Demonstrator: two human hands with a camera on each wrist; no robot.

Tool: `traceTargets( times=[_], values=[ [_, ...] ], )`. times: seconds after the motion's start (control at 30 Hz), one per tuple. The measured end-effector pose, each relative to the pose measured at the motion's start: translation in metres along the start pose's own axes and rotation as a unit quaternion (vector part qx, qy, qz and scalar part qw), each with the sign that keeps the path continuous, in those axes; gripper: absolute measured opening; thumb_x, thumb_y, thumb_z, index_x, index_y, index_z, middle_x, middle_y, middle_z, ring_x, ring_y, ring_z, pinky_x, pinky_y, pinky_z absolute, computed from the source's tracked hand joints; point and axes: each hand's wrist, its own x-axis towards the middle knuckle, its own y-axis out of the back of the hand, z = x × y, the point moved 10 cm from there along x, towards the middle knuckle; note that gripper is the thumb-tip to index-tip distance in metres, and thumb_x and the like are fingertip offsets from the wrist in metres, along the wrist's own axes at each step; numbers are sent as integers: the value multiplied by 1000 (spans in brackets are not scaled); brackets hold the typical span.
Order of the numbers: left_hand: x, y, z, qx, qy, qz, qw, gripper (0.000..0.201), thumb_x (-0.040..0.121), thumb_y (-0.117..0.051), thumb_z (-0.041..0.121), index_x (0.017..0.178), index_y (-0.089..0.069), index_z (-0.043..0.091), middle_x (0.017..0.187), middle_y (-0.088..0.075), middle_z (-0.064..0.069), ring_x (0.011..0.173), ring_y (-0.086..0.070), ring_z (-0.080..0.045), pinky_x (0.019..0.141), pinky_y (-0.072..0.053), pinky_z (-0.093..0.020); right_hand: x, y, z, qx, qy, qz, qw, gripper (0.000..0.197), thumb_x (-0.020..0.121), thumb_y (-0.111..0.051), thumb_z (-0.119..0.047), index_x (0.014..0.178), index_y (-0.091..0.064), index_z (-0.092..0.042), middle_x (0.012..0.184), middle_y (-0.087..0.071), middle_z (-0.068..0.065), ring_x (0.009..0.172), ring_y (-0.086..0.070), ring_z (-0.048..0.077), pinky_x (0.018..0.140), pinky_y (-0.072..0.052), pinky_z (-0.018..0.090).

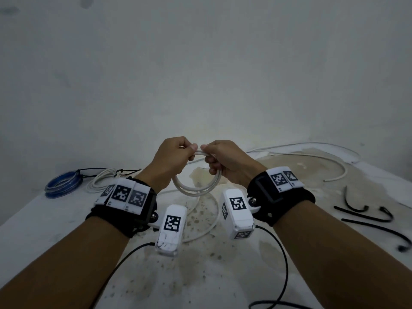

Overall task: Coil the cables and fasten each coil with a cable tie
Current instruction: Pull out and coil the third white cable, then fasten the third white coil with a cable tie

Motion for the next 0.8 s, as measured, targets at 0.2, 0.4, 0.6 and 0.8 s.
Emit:
traceTargets(
  times=[0.2,0.4,0.6,0.8],
  values=[
    [-11,-55,23,7,-35,-31,999,25,95,-60,20,72,-62,10,70,-61,-6,52,-42,-14,54,-32,-28,-38,62,12,23,-25,62,997,40,103,-45,-40,94,-61,-4,68,-65,11,53,-56,21,59,-52,31],
    [-27,-100,38,9,-41,-61,997,29,95,-59,23,70,-62,10,74,-63,-9,51,-40,-15,52,-31,-26,-94,202,15,-464,-81,285,835,25,87,-54,-21,69,-61,-5,75,-67,6,69,-65,25,64,-55,32],
    [-36,-119,52,-2,-49,-85,995,28,95,-60,24,70,-62,12,74,-63,-9,49,-38,-15,52,-29,-28,-158,284,24,-640,-150,287,696,17,91,-49,-14,84,-65,-9,98,-69,8,88,-66,26,69,-46,26],
    [-39,-117,58,0,-53,-88,995,26,95,-60,24,73,-63,10,73,-63,-6,50,-38,-13,52,-29,-28,-170,311,50,-578,-166,300,741,28,90,-44,-11,63,-51,-17,67,-56,-1,55,-50,13,49,-35,19]
  ],
)
